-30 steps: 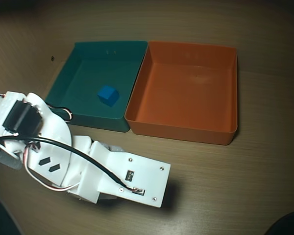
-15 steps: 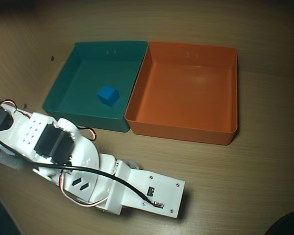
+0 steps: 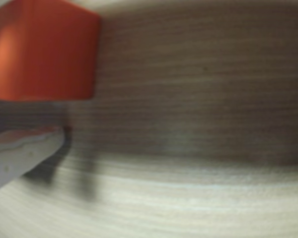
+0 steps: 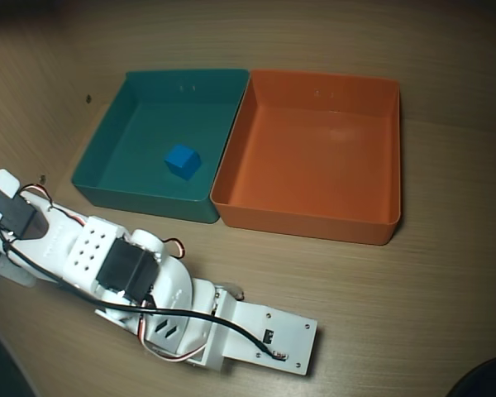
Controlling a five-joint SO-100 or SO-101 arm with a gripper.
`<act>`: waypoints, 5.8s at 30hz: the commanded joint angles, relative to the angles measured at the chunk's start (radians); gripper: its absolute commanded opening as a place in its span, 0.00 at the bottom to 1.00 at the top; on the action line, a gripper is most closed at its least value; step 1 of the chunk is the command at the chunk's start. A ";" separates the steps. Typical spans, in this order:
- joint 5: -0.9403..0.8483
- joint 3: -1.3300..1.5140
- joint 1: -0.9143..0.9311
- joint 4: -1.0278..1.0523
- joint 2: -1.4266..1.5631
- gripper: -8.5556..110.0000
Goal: Grasp a cube and put it in the box.
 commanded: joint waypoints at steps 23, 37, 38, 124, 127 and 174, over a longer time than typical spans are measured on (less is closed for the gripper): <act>0.000 -0.112 0.000 -0.006 0.000 0.02; -0.005 -0.158 -0.008 -0.008 0.287 0.02; -0.003 -0.153 -0.011 -0.008 0.319 0.02; 0.015 -0.693 -0.555 -0.008 -0.069 0.40; 0.015 -0.692 -0.555 -0.006 -0.041 0.30; -0.005 0.721 -0.245 -0.008 1.267 0.04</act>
